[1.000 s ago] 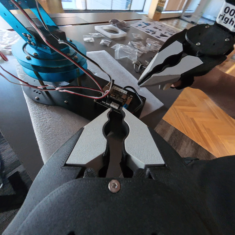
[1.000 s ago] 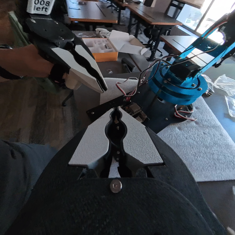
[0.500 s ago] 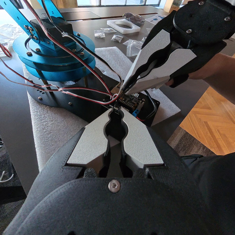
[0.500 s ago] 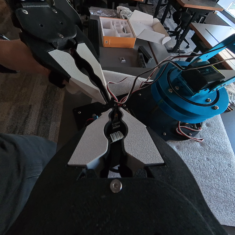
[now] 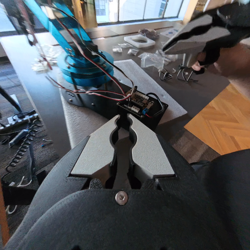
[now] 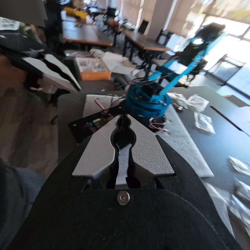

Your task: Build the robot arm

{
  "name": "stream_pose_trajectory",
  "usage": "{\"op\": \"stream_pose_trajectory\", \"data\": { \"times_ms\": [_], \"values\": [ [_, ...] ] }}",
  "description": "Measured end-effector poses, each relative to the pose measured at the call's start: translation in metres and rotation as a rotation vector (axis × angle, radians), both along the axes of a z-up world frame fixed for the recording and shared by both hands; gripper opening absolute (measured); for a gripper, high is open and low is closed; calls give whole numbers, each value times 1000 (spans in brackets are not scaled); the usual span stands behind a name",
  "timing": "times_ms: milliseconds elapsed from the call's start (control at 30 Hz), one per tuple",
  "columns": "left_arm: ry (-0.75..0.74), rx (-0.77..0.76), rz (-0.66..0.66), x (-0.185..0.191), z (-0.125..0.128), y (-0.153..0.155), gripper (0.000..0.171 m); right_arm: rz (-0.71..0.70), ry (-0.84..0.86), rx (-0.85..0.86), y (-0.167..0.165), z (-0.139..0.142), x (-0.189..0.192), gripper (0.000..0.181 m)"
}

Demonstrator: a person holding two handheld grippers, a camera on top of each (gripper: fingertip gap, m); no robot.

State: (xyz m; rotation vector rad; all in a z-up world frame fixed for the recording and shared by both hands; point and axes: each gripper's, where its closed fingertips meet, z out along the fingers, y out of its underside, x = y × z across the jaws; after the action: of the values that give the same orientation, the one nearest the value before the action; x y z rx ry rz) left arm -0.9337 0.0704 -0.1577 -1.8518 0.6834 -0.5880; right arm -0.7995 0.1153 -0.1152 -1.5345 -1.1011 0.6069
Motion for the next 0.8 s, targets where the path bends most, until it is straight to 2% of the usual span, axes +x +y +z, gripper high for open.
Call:
{"op": "stream_pose_trajectory", "data": {
  "times_ms": [167,267,367,467,600,800],
  "values": [
    [-51,34,183,-49,33,7,16,-313,170,43,22,4,74,2],
    [-81,33,236,-61,46,19,17,-364,346,1,26,14,83,2],
    [-93,55,227,-60,65,26,15,-414,418,49,34,20,86,2],
    [-48,71,210,-57,76,30,13,-476,365,128,39,16,90,0],
    [-35,116,170,-47,90,30,9,-464,256,145,35,15,88,0],
    [-42,152,79,-37,95,37,7,-510,217,141,24,24,103,0]
  ]
}}
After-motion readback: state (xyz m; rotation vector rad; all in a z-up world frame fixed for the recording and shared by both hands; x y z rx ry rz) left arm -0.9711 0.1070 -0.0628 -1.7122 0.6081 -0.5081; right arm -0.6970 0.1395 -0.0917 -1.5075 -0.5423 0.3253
